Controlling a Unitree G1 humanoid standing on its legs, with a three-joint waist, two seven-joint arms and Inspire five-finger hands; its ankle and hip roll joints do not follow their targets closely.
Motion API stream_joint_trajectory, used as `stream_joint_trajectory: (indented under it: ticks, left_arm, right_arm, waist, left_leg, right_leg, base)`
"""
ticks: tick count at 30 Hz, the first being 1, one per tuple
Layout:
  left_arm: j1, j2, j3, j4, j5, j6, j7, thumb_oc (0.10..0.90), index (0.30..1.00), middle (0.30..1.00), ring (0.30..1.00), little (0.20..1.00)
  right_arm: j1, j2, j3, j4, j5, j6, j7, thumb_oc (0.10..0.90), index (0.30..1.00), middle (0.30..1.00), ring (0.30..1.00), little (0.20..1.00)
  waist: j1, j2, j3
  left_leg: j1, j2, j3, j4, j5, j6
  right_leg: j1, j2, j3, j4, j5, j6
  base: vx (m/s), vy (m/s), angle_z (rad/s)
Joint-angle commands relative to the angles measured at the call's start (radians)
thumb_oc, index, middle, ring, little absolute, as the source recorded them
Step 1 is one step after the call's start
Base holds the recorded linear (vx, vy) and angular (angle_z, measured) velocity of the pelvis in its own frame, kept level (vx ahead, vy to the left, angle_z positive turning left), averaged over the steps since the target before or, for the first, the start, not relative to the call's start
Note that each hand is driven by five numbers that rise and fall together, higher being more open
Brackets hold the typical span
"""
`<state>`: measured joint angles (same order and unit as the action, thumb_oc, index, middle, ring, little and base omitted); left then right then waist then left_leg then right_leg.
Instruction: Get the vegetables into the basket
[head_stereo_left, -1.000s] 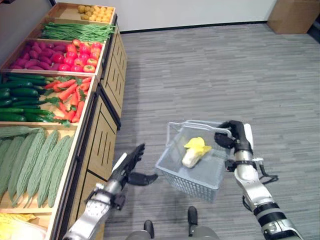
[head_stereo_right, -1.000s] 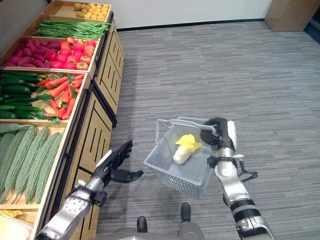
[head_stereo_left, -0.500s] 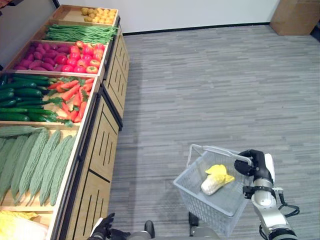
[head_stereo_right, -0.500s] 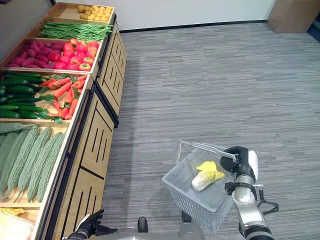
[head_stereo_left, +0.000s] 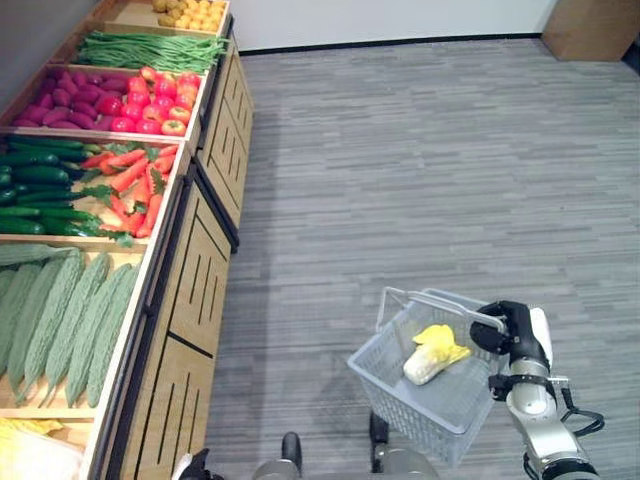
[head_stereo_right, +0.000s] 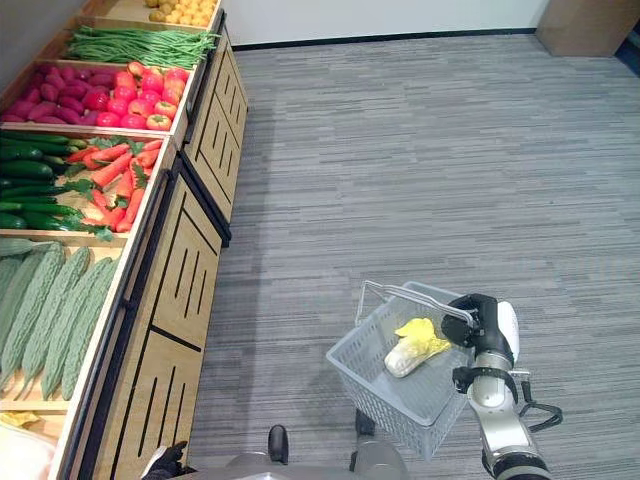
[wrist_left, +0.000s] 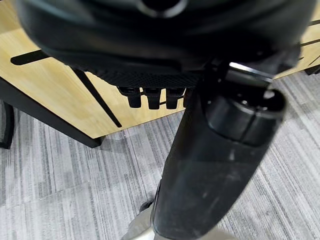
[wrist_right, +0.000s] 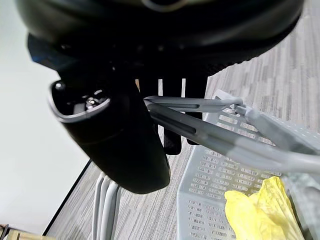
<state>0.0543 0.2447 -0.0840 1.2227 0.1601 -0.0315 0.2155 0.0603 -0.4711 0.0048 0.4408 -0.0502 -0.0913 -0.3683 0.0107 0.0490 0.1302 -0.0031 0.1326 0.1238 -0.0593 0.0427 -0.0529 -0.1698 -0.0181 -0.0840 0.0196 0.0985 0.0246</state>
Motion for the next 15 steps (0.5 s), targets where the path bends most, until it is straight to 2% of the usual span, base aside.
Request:
stream_joint_trajectory:
  ticks: [1,3,4,5,6,9,12,14,15]
  left_arm:
    - [-0.035,0.059,0.013,0.017,0.014,0.007,0.045,0.9,1.0,1.0,1.0,1.0]
    - [-0.036,0.054,0.012,0.013,0.012,0.008,0.045,0.9,1.0,1.0,1.0,1.0]
    - [-0.035,0.05,0.008,0.009,0.003,0.003,0.049,0.9,1.0,1.0,1.0,1.0]
    - [-0.038,0.044,-0.004,0.007,-0.009,0.001,0.055,0.9,1.0,1.0,1.0,1.0]
    - [-0.036,0.04,-0.017,0.008,0.004,0.002,0.056,0.9,1.0,1.0,1.0,1.0]
    - [-0.022,0.043,-0.023,-0.005,0.018,0.0,0.055,0.9,1.0,1.0,1.0,1.0]
    - [-0.01,0.042,-0.013,0.01,0.027,0.005,0.049,0.9,1.0,1.0,1.0,1.0]
    - [-0.011,0.045,-0.017,0.018,0.051,0.009,0.044,0.9,1.0,1.0,1.0,1.0]
    - [-0.011,0.046,-0.018,0.018,0.051,0.009,0.044,0.9,1.0,1.0,1.0,1.0]
  right_arm:
    - [-0.092,-0.124,-0.072,-0.204,-0.058,-0.148,-0.041,0.4,0.3,0.3,0.3,0.3]
    - [-0.083,-0.14,-0.076,-0.226,-0.071,-0.148,-0.036,0.4,0.3,0.3,0.3,0.3]
    - [-0.086,-0.15,-0.071,-0.236,-0.077,-0.15,-0.034,0.4,0.3,0.3,0.3,0.3]
    - [-0.094,-0.157,-0.065,-0.228,-0.081,-0.146,-0.036,0.4,0.3,0.3,0.3,0.3]
    - [-0.091,-0.16,-0.065,-0.229,-0.095,-0.143,-0.044,0.4,0.3,0.3,0.3,0.3]
    - [-0.088,-0.153,-0.058,-0.239,-0.109,-0.136,-0.044,0.4,0.3,0.3,0.3,0.3]
    - [-0.05,-0.128,-0.076,-0.253,-0.119,-0.122,-0.019,0.4,0.3,0.3,0.3,0.3]
    - [-0.028,-0.105,-0.098,-0.263,-0.106,-0.116,-0.008,0.4,0.3,0.3,0.3,0.3]
    - [-0.027,-0.104,-0.099,-0.264,-0.106,-0.115,-0.008,0.4,0.3,0.3,0.3,0.3]
  waist:
    - [-0.004,-0.044,0.029]
    - [-0.005,-0.049,0.042]
    - [0.009,-0.049,0.055]
    - [0.02,-0.056,0.051]
    - [0.032,-0.052,0.042]
    - [0.054,-0.055,0.037]
    - [0.054,-0.07,0.008]
    - [0.052,-0.086,-0.009]
    - [0.054,-0.087,-0.01]
  left_leg:
    - [-0.059,0.06,-0.104,0.12,0.012,-0.063]
    - [-0.086,0.047,-0.115,0.209,0.014,-0.069]
    - [-0.107,0.005,-0.169,0.247,0.025,-0.062]
    - [-0.196,-0.043,-0.207,0.197,0.017,-0.042]
    - [-0.249,-0.037,-0.205,0.155,0.075,-0.043]
    - [-0.258,-0.052,-0.218,0.128,0.093,-0.042]
    - [-0.231,-0.082,-0.207,0.134,0.057,-0.008]
    - [-0.221,-0.111,-0.176,0.162,0.018,0.015]
    - [-0.222,-0.112,-0.173,0.164,0.015,0.017]
  right_leg:
    - [0.07,-0.025,0.031,0.122,-0.177,0.053]
    - [0.086,-0.024,0.024,0.122,-0.18,0.043]
    - [0.101,-0.022,0.034,0.121,-0.186,0.038]
    - [0.132,-0.036,0.038,0.101,-0.196,0.047]
    - [0.159,-0.031,0.042,0.093,-0.208,0.051]
    - [0.197,-0.028,0.081,0.089,-0.229,0.057]
    - [0.229,-0.066,0.105,0.096,-0.242,0.08]
    - [0.236,-0.108,0.129,0.088,-0.208,0.112]
    - [0.237,-0.11,0.131,0.086,-0.208,0.113]
  base:
    - [0.06,-0.167,0.03]
    - [0.1,-0.11,0.18]
    - [0.27,-0.07,0.13]
    - [0.38,0.035,-0.1]
    - [0.36,0.099,-0.06]
    - [0.23,0.14,-0.14]
    - [0.27,0.278,-0.62]
    - [0.21,0.29,-0.35]
    - [0.12,0.21,-0.32]
